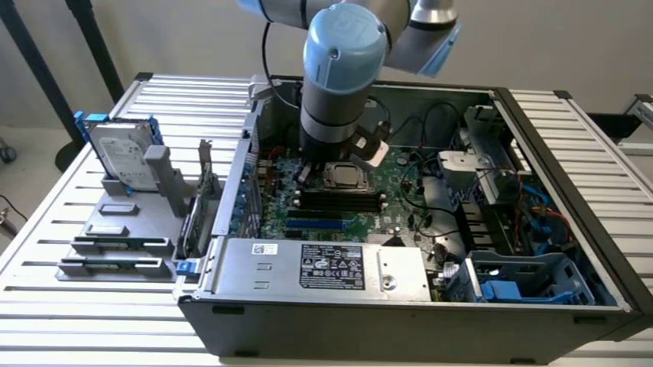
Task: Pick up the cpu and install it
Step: 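Install the first cpu locking lever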
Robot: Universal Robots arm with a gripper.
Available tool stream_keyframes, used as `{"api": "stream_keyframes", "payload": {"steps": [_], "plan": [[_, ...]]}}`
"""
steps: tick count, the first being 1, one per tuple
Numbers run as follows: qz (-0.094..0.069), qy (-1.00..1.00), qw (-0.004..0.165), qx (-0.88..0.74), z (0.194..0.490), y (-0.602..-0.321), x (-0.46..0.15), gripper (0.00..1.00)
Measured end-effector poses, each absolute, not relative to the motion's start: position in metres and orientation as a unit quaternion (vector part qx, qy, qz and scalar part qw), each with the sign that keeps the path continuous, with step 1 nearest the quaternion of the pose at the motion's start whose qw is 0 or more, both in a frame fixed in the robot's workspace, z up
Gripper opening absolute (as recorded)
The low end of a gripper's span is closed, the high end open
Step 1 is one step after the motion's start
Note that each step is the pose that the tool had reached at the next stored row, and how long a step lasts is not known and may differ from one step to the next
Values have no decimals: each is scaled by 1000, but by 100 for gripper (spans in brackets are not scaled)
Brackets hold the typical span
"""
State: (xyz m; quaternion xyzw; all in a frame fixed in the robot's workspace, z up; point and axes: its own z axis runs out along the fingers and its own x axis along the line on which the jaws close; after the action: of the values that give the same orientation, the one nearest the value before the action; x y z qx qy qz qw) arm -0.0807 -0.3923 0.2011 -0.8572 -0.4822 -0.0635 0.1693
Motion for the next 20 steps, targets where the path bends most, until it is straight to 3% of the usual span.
{"api": "stream_keyframes", "payload": {"steps": [20], "plan": [[-46,-543,157,-823,220,-370,-82,11]]}}
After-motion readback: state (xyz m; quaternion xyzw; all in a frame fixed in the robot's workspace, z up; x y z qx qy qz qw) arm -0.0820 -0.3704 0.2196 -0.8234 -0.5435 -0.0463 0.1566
